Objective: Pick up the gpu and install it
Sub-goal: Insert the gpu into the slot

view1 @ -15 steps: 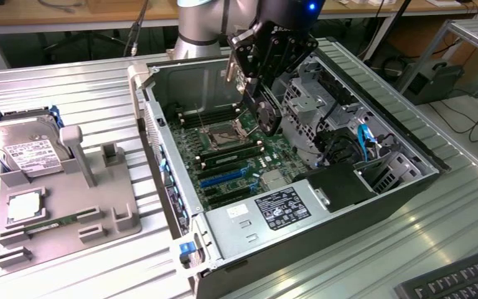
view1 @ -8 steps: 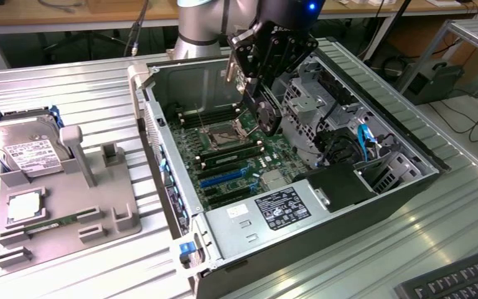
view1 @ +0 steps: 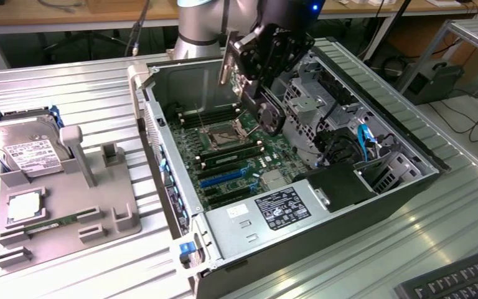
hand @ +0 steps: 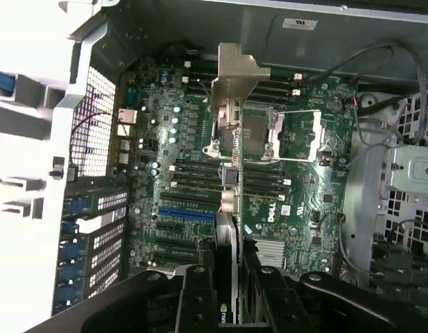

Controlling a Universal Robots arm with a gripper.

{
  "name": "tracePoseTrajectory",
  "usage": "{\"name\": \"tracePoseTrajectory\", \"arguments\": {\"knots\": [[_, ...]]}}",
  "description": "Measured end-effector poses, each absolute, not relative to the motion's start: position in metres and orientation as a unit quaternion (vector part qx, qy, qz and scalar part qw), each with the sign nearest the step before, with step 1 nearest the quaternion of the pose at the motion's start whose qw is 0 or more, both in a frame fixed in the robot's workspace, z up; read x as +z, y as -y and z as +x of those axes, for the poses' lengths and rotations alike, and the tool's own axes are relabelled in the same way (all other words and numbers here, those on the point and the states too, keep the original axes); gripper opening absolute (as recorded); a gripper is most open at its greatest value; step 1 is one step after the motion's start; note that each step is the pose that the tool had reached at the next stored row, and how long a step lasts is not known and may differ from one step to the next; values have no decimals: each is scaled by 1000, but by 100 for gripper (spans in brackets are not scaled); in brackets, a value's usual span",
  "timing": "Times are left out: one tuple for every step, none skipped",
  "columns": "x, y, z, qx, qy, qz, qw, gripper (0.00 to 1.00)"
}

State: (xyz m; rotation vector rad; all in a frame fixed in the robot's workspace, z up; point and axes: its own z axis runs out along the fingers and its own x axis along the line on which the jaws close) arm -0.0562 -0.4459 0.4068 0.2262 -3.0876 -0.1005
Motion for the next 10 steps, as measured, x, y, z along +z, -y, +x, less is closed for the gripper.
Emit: {"name": "tracePoseTrajectory", "arguments": {"knots": [[406, 446, -56, -32, 996, 85, 22, 26], [406, 446, -56, -32, 994, 104, 23, 26], [405, 446, -56, -31, 992, 116, 23, 26], [405, 446, -56, -31, 991, 126, 24, 26], [404, 446, -56, -31, 990, 136, 24, 26], [404, 446, -56, -31, 989, 145, 24, 26], [403, 446, -56, -31, 987, 154, 25, 26], [403, 446, -56, -30, 986, 164, 25, 26], [402, 446, -56, -30, 984, 175, 25, 26], [402, 446, -56, -30, 982, 186, 25, 26]]}}
